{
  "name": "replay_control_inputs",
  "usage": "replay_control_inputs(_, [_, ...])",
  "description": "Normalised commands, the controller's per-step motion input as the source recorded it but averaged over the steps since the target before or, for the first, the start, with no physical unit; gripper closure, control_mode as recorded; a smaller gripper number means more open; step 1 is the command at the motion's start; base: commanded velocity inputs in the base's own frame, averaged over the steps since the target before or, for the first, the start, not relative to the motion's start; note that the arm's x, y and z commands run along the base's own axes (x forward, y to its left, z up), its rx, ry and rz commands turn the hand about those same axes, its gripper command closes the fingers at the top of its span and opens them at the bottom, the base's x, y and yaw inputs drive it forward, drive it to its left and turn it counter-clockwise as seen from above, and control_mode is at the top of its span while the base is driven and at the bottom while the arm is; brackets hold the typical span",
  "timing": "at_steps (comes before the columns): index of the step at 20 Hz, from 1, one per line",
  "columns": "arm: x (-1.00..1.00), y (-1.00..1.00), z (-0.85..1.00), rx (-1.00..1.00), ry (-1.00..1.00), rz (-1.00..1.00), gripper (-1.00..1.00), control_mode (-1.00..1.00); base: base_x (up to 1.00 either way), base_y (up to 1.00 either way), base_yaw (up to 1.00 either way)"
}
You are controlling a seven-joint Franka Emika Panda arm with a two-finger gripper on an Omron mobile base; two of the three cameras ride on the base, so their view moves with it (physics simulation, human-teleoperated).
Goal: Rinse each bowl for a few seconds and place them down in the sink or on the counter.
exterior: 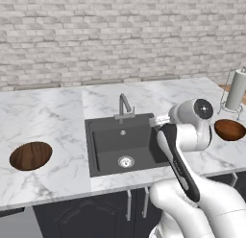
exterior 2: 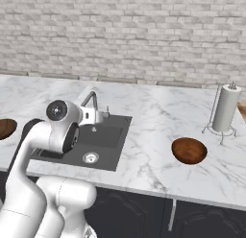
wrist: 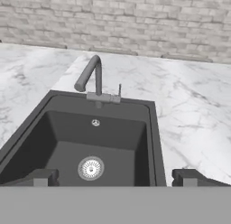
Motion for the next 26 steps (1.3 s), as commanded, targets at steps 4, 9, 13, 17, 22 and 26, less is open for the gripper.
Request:
replay_control_inputs(4, [0.06,-0.01,-0.09,0.02,-0.14,0.02,-1.0,-1.0,0.0,0.0,0.0])
replay_control_inputs(9, [0.11,-0.06,-0.1,0.02,-0.15,0.03,-1.0,-1.0,0.0,0.0,0.0])
replay_control_inputs(13, [0.18,-0.05,-0.07,0.03,-0.13,0.04,-1.0,-1.0,0.0,0.0,0.0])
replay_control_inputs(17, [0.24,0.0,0.0,0.02,-0.09,0.03,-1.0,-1.0,0.0,0.0,0.0])
replay_control_inputs(22, [0.24,0.0,-0.01,0.01,-0.07,0.02,-1.0,-1.0,0.0,0.0,0.0])
replay_control_inputs(26, [0.19,-0.03,-0.12,0.01,-0.09,0.03,-1.0,-1.0,0.0,0.0,0.0])
